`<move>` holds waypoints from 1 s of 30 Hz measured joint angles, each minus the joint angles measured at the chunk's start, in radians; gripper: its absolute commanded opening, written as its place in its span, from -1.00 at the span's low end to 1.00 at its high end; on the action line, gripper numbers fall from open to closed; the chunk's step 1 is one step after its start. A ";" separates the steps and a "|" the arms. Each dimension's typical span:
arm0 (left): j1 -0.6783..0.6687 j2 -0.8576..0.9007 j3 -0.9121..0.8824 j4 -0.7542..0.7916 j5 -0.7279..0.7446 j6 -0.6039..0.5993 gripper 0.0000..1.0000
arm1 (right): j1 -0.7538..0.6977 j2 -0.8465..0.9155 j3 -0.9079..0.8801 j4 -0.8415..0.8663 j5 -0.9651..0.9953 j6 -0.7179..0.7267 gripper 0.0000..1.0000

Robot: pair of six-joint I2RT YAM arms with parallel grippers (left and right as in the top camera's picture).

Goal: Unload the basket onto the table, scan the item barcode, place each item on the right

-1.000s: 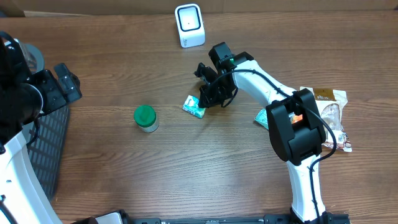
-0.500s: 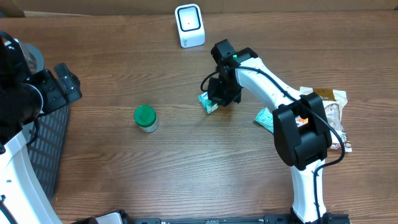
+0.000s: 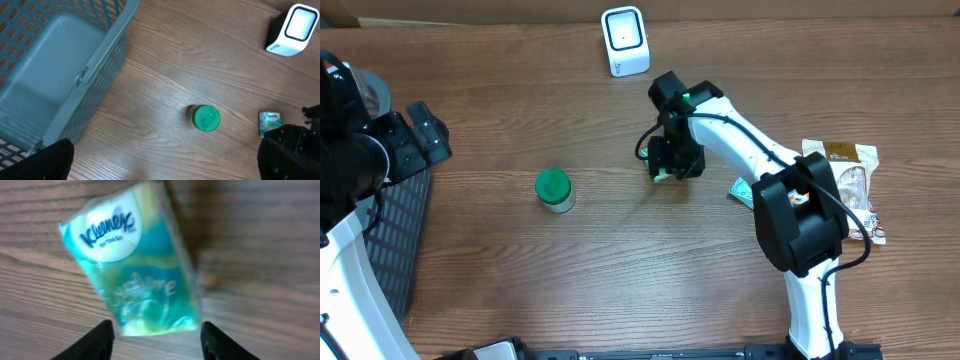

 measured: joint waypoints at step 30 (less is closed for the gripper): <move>0.000 0.000 0.000 0.000 0.000 0.000 0.99 | -0.143 0.001 0.068 0.186 -0.132 -0.605 0.07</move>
